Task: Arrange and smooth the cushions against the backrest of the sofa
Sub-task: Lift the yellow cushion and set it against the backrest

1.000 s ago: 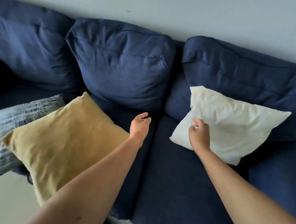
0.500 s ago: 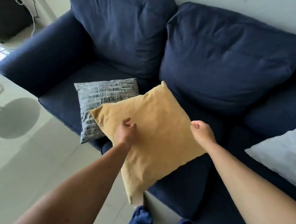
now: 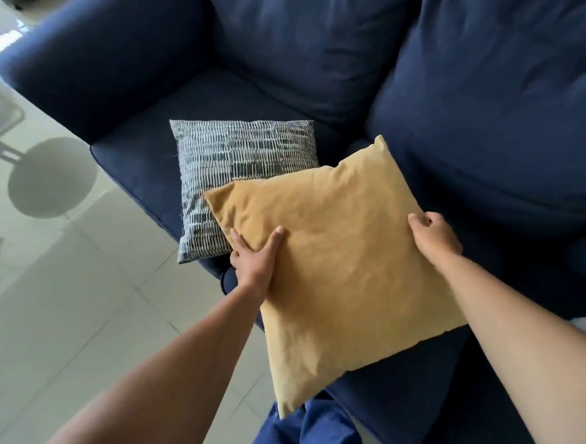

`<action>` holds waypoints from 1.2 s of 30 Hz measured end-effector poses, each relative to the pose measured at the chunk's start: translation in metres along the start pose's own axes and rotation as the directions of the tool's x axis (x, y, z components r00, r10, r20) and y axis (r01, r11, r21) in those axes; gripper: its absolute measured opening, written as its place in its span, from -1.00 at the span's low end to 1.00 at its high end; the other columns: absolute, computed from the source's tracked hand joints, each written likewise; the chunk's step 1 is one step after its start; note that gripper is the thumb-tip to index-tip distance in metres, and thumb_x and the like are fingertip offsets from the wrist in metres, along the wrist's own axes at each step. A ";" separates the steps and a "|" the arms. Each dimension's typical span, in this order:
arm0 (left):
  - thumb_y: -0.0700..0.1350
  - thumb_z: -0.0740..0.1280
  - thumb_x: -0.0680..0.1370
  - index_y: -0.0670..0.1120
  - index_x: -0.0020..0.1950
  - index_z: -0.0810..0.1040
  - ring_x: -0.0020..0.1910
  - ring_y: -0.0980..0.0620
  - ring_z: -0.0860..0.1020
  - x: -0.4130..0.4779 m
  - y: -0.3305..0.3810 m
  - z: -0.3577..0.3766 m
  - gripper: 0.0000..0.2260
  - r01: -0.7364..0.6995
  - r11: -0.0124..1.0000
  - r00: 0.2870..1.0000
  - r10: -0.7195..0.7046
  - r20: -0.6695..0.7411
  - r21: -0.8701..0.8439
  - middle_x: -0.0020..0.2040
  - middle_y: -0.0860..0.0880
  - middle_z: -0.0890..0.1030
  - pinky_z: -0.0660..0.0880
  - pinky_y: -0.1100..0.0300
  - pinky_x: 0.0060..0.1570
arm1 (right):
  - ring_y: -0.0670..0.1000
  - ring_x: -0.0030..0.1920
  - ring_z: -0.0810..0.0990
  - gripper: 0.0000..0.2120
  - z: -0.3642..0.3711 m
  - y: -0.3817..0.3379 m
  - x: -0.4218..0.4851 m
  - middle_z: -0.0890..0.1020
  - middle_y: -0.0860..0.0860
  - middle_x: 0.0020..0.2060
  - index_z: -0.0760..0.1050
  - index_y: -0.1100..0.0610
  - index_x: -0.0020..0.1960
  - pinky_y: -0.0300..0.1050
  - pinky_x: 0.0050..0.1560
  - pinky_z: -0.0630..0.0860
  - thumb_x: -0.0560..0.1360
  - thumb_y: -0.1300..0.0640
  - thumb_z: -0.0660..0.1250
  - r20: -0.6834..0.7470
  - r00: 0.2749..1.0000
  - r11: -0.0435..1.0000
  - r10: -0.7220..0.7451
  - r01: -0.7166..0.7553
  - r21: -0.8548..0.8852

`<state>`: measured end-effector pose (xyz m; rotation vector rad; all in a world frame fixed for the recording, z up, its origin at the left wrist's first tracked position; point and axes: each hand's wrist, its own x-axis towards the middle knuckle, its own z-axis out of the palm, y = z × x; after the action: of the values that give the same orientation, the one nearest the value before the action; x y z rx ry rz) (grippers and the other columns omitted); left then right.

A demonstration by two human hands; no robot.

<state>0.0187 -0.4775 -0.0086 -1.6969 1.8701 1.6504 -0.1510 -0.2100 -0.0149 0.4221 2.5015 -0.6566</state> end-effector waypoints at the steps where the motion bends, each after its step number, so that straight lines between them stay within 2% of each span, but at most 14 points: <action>1: 0.42 0.44 0.32 0.23 0.62 -0.14 0.48 -0.24 0.31 0.003 -0.003 0.001 0.07 0.014 0.999 1.000 -0.014 0.011 -0.040 0.56 -0.19 0.19 0.25 -0.16 0.48 | 0.24 0.37 0.43 -0.37 0.003 -0.001 0.005 0.45 0.09 0.42 0.28 0.00 0.51 0.19 0.41 0.28 0.55 -0.31 0.07 0.016 1.000 1.000 0.012 -0.012 -0.001; 5: 0.38 0.52 0.27 0.15 0.63 -0.22 0.51 -0.10 0.28 0.017 -0.013 0.008 0.20 0.064 0.972 0.996 -0.046 0.080 -0.227 0.60 -0.03 0.19 0.22 -0.07 0.50 | 0.29 0.49 0.26 -0.15 0.007 -0.002 0.026 0.30 0.09 0.53 0.10 -0.03 0.59 0.26 0.49 0.11 0.45 -0.50 0.02 0.125 0.991 0.994 0.052 -0.064 0.090; 8: 0.35 0.54 0.27 0.11 0.64 -0.21 0.51 -0.08 0.29 0.023 -0.015 0.011 0.22 0.108 0.957 0.992 -0.086 0.092 -0.268 0.60 0.00 0.21 0.23 -0.01 0.46 | 0.28 0.53 0.18 0.11 0.005 0.001 0.035 0.20 0.06 0.58 0.00 -0.04 0.61 0.27 0.49 0.14 0.26 -0.64 0.10 0.218 0.971 0.967 0.101 -0.147 0.206; 10: 0.32 0.56 0.28 0.06 0.64 -0.04 0.46 -0.08 0.37 0.023 -0.011 0.012 0.14 0.123 0.951 0.991 -0.101 0.088 -0.284 0.53 -0.02 0.33 0.32 0.01 0.41 | 0.23 0.52 0.23 0.20 0.003 0.003 0.037 0.22 0.07 0.57 0.02 0.01 0.62 0.17 0.46 0.21 0.19 -0.65 0.19 0.223 0.968 0.940 0.112 -0.176 0.293; 12: 0.30 0.57 0.27 -0.04 0.49 0.30 0.26 0.00 0.53 0.018 -0.002 0.013 -0.08 0.138 0.937 0.988 -0.106 0.116 -0.320 0.34 0.02 0.53 0.47 0.12 0.17 | 0.21 0.45 0.36 0.24 0.001 0.003 0.037 0.34 0.08 0.51 0.14 0.06 0.59 0.11 0.39 0.32 0.12 -0.65 0.26 0.234 0.965 0.913 0.119 -0.199 0.356; 14: 0.30 0.57 0.27 0.00 0.25 0.48 0.04 0.11 0.60 0.008 0.011 0.013 -0.32 0.130 0.932 0.984 -0.080 0.157 -0.339 0.11 0.07 0.64 0.47 0.23 -0.11 | 0.16 0.23 0.55 0.19 -0.004 0.003 0.036 0.56 0.07 0.30 0.36 0.07 0.48 0.07 0.22 0.48 0.05 -0.65 0.32 0.271 0.954 0.890 0.132 -0.234 0.392; 15: 0.29 0.57 0.27 0.00 0.23 0.50 0.01 0.12 0.60 0.003 0.018 0.013 -0.35 0.116 0.932 0.984 -0.062 0.166 -0.344 0.07 0.08 0.65 0.47 0.24 -0.13 | 0.12 0.09 0.59 0.13 -0.009 0.003 0.033 0.63 0.04 0.14 0.46 0.07 0.39 0.03 0.06 0.50 0.04 -0.64 0.34 0.298 0.946 0.878 0.131 -0.250 0.408; 16: 0.26 0.57 0.29 -0.02 0.26 0.51 0.04 0.11 0.61 -0.002 0.023 0.014 -0.34 0.094 0.933 0.985 -0.037 0.166 -0.348 0.09 0.07 0.66 0.49 0.22 -0.07 | 0.07 -0.01 0.60 0.06 -0.012 0.005 0.031 0.64 0.01 0.01 0.51 0.06 0.31 -0.01 -0.04 0.48 0.04 -0.62 0.36 0.329 0.936 0.867 0.128 -0.267 0.421; 18: 0.21 0.58 0.32 -0.07 0.39 0.48 0.16 0.05 0.62 -0.011 0.036 0.014 -0.27 0.026 0.936 0.986 0.034 0.164 -0.352 0.19 0.03 0.65 0.51 0.12 0.18 | 0.05 -0.06 0.58 0.01 -0.022 0.009 0.025 0.63 0.00 -0.07 0.53 0.03 0.26 0.01 -0.03 0.45 0.00 -0.58 0.43 0.387 0.914 0.841 0.122 -0.302 0.449; 21: 0.18 0.60 0.30 -0.07 0.41 0.47 0.19 0.04 0.62 -0.025 0.061 0.014 -0.24 -0.053 0.943 0.970 0.128 0.209 -0.330 0.23 0.00 0.65 0.47 0.01 0.35 | 0.10 0.02 0.58 0.00 -0.041 0.023 0.011 0.65 0.04 0.02 0.54 0.04 0.25 0.07 0.05 0.46 -0.04 -0.49 0.53 0.425 0.897 0.773 0.119 -0.353 0.528; 26: 0.18 0.62 0.11 -0.10 0.37 0.52 0.18 -0.07 0.65 -0.041 0.124 0.029 -0.12 -0.133 0.958 0.897 0.225 0.381 -0.253 0.18 -0.09 0.69 0.56 -0.03 0.23 | 0.06 0.13 0.59 -0.28 -0.093 0.055 -0.013 0.69 0.01 0.08 0.60 -0.04 0.10 0.01 -0.08 0.47 0.06 -0.36 0.60 0.374 0.926 0.538 0.044 -0.338 0.772; 30: 0.17 0.69 0.01 -0.08 0.34 0.56 0.16 -0.05 0.66 -0.060 0.181 0.066 -0.06 -0.265 0.951 0.788 0.308 0.532 -0.158 0.14 -0.06 0.71 0.58 0.02 0.16 | 0.04 0.26 0.58 -0.26 -0.139 0.078 -0.020 0.68 -0.02 0.18 0.53 -0.01 0.33 0.05 0.12 0.51 0.24 -0.30 0.56 0.180 0.983 0.335 -0.033 -0.159 0.929; 33: 0.16 0.67 0.10 -0.06 0.40 0.50 0.24 -0.06 0.61 -0.074 0.216 0.098 -0.09 -0.331 0.931 0.722 0.356 0.593 -0.157 0.23 -0.06 0.67 0.51 -0.07 0.30 | -0.04 0.23 0.61 -0.34 -0.166 0.089 -0.023 0.66 -0.06 0.23 0.49 -0.03 0.38 -0.04 0.12 0.51 0.37 -0.28 0.47 0.043 0.998 0.273 -0.042 -0.030 0.961; 36: 0.21 0.68 0.05 -0.05 0.44 0.44 0.27 -0.08 0.59 -0.081 0.242 0.127 0.02 -0.326 0.922 0.695 0.382 0.609 -0.206 0.29 -0.08 0.63 0.49 -0.08 0.32 | -0.12 0.19 0.63 -0.42 -0.183 0.101 -0.024 0.65 -0.09 0.23 0.53 -0.08 0.34 -0.04 0.14 0.49 0.39 -0.31 0.44 -0.019 0.999 0.256 -0.028 0.026 0.966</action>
<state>-0.2043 -0.3868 0.1440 -0.6192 1.8309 2.1108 -0.1631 -0.0334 0.0989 0.7788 1.7251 -2.2357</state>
